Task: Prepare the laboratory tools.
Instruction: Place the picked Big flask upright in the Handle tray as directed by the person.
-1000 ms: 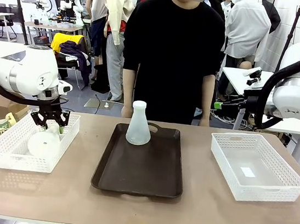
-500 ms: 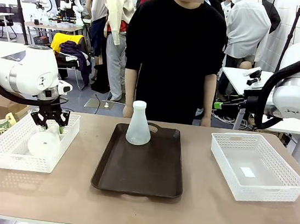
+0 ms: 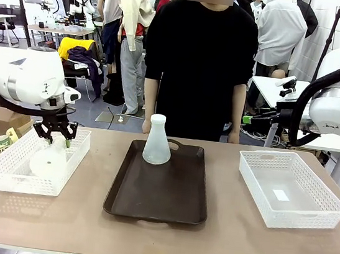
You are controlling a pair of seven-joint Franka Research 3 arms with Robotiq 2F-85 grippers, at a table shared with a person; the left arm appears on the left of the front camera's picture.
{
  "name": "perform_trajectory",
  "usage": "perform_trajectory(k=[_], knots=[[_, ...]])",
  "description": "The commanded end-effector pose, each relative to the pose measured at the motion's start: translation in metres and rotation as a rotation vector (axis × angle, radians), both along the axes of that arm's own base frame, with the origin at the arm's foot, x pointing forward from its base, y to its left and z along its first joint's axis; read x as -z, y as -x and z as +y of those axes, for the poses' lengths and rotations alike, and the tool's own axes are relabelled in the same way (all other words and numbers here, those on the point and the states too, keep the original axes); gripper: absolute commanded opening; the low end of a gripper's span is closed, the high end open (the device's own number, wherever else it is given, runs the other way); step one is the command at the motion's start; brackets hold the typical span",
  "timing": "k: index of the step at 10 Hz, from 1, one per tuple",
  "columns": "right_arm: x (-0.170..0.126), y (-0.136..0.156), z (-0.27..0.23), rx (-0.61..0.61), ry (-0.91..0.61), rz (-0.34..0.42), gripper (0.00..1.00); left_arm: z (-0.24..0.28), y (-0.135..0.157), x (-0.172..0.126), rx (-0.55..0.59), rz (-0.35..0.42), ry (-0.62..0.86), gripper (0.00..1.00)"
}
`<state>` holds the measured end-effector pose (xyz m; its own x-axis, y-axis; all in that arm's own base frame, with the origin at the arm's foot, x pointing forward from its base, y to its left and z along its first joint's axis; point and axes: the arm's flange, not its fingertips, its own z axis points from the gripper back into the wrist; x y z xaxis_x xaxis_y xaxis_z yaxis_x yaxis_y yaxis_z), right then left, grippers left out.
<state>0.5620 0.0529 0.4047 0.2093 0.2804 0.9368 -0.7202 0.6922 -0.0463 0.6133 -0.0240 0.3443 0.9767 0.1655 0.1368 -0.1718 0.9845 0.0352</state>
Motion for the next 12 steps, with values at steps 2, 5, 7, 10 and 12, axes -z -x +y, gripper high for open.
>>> perform_trajectory(k=[2,5,7,10,12], knots=[[-0.001,0.003,0.000,0.005,0.007,0.018,1.00,0.007,0.021,-0.049,0.036,-0.054,-0.010,0.00],[-0.001,0.003,0.000,0.005,0.007,0.018,1.00,0.010,0.040,-0.092,0.076,-0.157,0.043,0.00],[-0.001,0.003,0.000,0.005,0.007,0.018,1.00,0.013,0.053,-0.113,0.105,-0.217,0.098,0.00],[-0.001,0.003,0.000,0.005,0.007,0.018,1.00,0.021,0.058,-0.118,0.101,-0.214,0.113,0.00],[-0.001,0.003,0.000,0.005,0.007,0.018,1.00,0.019,0.066,-0.124,0.118,-0.213,0.142,0.00]])
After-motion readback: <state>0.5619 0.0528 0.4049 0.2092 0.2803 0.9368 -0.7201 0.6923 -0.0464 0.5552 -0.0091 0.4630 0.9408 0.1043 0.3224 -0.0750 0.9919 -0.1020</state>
